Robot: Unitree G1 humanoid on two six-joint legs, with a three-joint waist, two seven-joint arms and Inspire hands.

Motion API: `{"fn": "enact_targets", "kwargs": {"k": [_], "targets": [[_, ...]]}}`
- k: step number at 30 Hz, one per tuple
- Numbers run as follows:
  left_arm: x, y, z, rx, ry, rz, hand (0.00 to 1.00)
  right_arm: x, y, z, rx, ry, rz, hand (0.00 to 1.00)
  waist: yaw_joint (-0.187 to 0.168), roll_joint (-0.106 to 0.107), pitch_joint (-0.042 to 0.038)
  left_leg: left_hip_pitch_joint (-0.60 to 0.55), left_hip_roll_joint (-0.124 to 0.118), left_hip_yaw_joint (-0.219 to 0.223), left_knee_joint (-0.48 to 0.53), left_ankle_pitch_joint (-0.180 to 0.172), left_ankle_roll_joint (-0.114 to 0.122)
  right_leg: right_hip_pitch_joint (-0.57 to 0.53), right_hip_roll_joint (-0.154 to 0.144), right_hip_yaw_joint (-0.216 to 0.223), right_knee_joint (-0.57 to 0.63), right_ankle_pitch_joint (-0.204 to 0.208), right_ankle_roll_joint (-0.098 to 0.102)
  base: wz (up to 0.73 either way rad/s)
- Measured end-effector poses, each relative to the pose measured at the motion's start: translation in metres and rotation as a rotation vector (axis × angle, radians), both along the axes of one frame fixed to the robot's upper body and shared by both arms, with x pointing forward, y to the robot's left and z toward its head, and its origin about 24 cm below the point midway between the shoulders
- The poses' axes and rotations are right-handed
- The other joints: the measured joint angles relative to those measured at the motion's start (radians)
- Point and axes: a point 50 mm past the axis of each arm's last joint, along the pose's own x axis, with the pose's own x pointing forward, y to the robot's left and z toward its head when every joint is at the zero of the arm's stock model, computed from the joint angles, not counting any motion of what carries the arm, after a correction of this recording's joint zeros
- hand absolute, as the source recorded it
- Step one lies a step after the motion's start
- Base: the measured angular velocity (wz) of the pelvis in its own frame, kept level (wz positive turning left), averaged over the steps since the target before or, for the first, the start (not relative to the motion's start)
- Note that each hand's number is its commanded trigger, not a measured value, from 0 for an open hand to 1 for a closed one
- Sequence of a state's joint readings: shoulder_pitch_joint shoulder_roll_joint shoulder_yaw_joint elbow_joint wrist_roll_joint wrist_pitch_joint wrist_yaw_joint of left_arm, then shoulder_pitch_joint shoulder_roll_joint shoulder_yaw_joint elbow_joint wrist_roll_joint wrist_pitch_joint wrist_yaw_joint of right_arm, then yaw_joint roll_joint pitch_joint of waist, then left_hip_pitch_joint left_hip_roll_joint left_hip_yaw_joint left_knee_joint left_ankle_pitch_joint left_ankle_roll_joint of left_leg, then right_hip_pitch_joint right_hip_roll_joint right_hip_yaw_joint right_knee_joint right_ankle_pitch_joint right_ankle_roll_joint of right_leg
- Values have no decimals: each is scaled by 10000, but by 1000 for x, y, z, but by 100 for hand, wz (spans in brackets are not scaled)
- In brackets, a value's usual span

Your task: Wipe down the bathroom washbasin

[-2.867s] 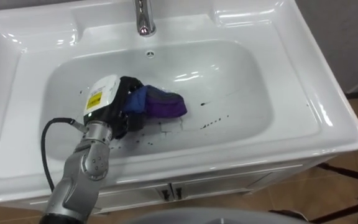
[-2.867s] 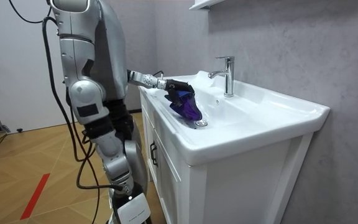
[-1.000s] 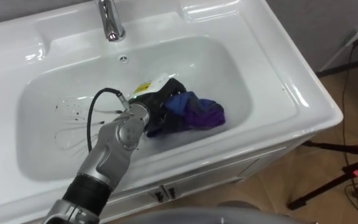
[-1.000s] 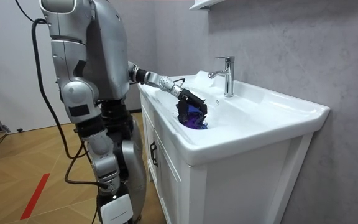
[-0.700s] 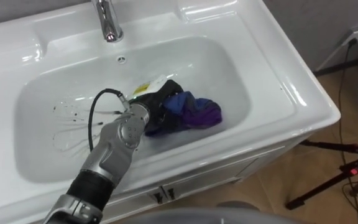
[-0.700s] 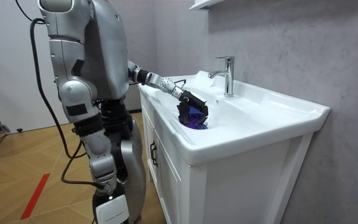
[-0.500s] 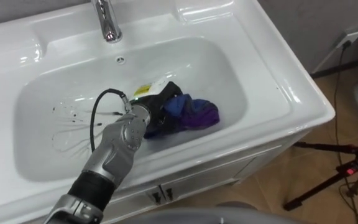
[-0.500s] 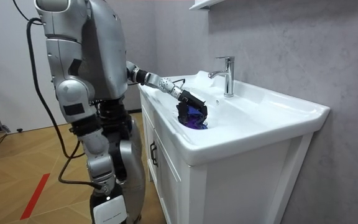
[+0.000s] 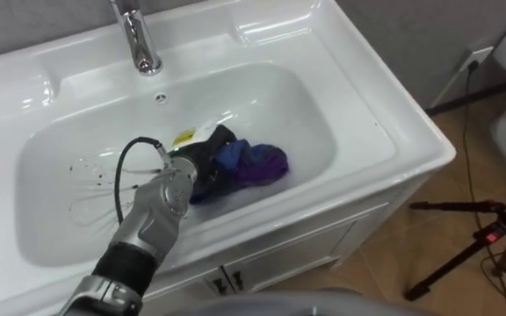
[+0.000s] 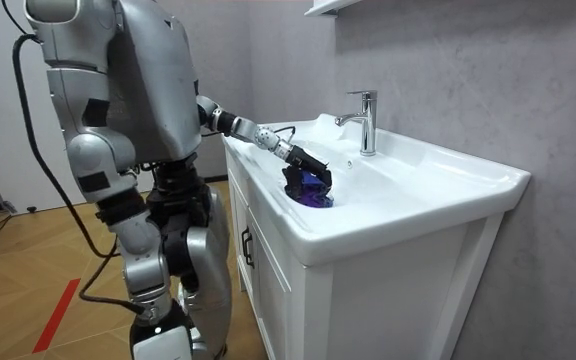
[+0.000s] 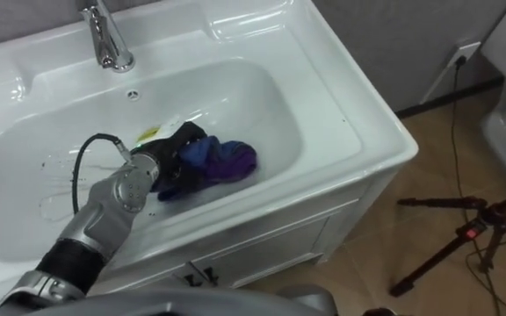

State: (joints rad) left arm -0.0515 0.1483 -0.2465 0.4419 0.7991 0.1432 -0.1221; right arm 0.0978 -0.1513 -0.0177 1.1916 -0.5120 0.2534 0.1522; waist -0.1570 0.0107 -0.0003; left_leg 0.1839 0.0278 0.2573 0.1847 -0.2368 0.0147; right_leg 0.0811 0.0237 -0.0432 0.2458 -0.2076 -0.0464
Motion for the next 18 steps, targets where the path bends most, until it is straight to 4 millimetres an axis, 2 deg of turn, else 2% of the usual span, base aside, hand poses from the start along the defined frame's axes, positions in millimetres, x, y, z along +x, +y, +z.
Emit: {"fn": "enact_targets", "kwargs": {"k": [2,3,5,6,9,13,16,17,18], "targets": [[-8,35,-5,662,19,1054,100,3,-7,2,-208,-157,-280,0,73,135,-39,-5,13,-20,-103,22,-37,-95,123,61,91,11,-30,-10],[-12,46,-7,871,-5,1425,100,4,-9,3,-262,-208,-289,0,144,183,-59,6,19,-7,-164,46,-77,-130,139,76,90,27,-57,-21],[-31,87,-8,2223,-322,2392,100,4,-15,5,-432,-323,-444,0,245,236,-76,20,79,1,-197,83,-138,-157,159,62,30,66,-123,-5],[-42,101,-8,2838,-445,2623,100,5,-18,6,-517,-389,-483,0,290,261,-123,16,112,6,-194,94,-158,-157,169,28,-19,78,-150,7],[-58,113,-11,3475,-686,3011,100,7,-30,11,-844,-744,-528,0,461,370,-231,11,140,-18,-170,119,-199,-182,175,2,27,44,-219,0],[-64,114,-14,3994,-920,2972,100,9,-38,14,-1030,-912,-615,0,564,398,-258,11,186,-191,-185,186,-302,-224,233,8,80,49,-321,-4],[-74,117,-17,4368,-974,2955,100,6,-46,17,-1242,-855,-610,0,672,564,-269,15,258,-257,-154,212,-346,-231,289,-9,93,63,-411,-20],[-76,117,-19,4419,-952,2992,100,4,-50,19,-1343,-806,-608,0,768,601,-302,19,283,-377,-153,214,-350,-193,285,-176,86,70,-443,-14],[-78,118,-19,4466,-896,3005,100,3,-54,20,-1412,-781,-630,0,792,683,-289,20,290,-555,-154,243,-400,-166,259,-385,120,60,-475,-9]]}}
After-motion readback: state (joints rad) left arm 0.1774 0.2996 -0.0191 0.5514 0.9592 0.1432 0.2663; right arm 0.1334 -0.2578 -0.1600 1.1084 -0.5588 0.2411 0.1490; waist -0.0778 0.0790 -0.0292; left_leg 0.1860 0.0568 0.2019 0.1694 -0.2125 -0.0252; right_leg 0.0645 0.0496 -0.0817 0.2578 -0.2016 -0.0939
